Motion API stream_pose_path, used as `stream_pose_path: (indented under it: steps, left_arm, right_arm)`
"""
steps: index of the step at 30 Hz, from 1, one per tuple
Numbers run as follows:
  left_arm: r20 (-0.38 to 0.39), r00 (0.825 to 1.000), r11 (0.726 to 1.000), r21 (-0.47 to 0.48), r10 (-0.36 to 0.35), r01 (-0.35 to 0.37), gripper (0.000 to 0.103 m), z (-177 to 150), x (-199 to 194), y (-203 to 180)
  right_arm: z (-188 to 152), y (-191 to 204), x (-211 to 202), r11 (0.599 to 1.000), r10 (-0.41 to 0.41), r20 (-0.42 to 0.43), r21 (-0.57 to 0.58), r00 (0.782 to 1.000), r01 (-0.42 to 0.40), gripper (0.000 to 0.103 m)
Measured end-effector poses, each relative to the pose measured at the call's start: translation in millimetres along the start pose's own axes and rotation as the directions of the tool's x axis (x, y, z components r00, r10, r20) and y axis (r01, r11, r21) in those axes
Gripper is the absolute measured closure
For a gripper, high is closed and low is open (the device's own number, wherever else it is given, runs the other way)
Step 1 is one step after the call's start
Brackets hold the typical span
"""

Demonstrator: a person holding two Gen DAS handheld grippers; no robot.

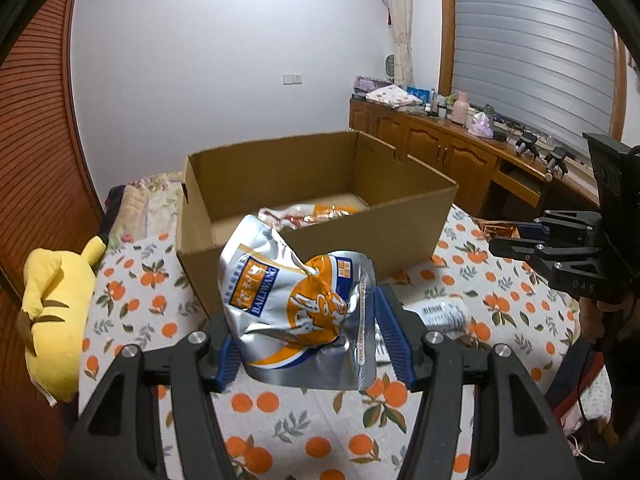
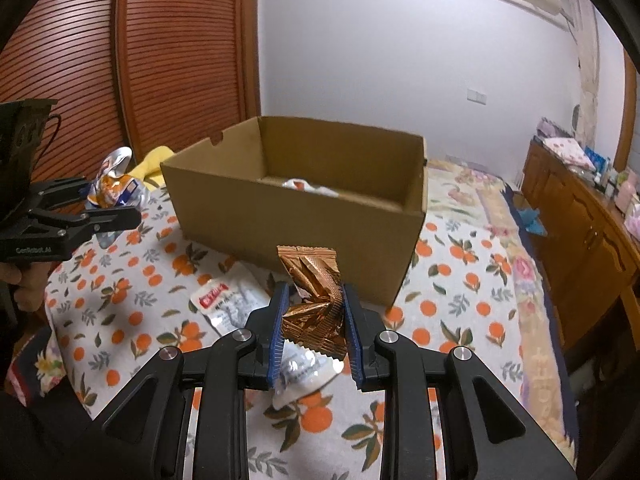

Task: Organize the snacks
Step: 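Lift both held snacks and carry them over the cardboard box, then open both grippers to drop the snacks into the box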

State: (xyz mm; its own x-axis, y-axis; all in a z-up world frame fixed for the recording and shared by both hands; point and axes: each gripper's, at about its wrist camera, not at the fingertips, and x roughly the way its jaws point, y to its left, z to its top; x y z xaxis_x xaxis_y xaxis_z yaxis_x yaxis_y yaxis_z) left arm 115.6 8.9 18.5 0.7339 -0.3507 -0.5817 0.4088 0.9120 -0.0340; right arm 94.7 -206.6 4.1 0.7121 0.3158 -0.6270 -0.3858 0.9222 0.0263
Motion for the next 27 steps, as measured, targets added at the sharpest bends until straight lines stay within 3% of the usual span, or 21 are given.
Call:
stream_pose_path:
  steps: [13,27]
  left_arm:
    - [0.033,0.999,1.0,-0.005,0.027,-0.027,0.044,37,9,16]
    - [0.015,0.998,0.998,-0.005,0.065,-0.065,0.043,72,33,34]
  right_arm:
    - [51,10,5,0.999,0.02,0.053,-0.048,0.998,-0.017,0.078]
    - [91,10,36,0.998,0.011,0.039,-0.057,0.999,-0.009,0.078]
